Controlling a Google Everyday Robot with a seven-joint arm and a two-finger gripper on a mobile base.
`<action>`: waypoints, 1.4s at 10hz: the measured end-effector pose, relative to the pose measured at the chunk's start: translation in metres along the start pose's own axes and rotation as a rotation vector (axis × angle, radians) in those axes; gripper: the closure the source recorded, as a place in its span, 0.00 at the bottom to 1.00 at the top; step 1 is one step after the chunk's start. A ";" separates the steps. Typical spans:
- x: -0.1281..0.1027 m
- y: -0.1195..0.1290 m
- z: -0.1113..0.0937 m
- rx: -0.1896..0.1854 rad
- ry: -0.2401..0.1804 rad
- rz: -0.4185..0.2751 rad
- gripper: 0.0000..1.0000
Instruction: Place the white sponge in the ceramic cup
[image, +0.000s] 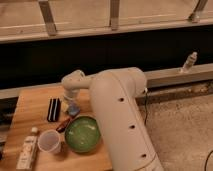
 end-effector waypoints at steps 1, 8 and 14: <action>0.000 0.000 -0.001 0.002 -0.001 -0.004 0.63; -0.011 0.001 -0.011 0.030 -0.009 -0.037 0.80; -0.040 -0.054 -0.107 0.148 -0.199 -0.055 0.80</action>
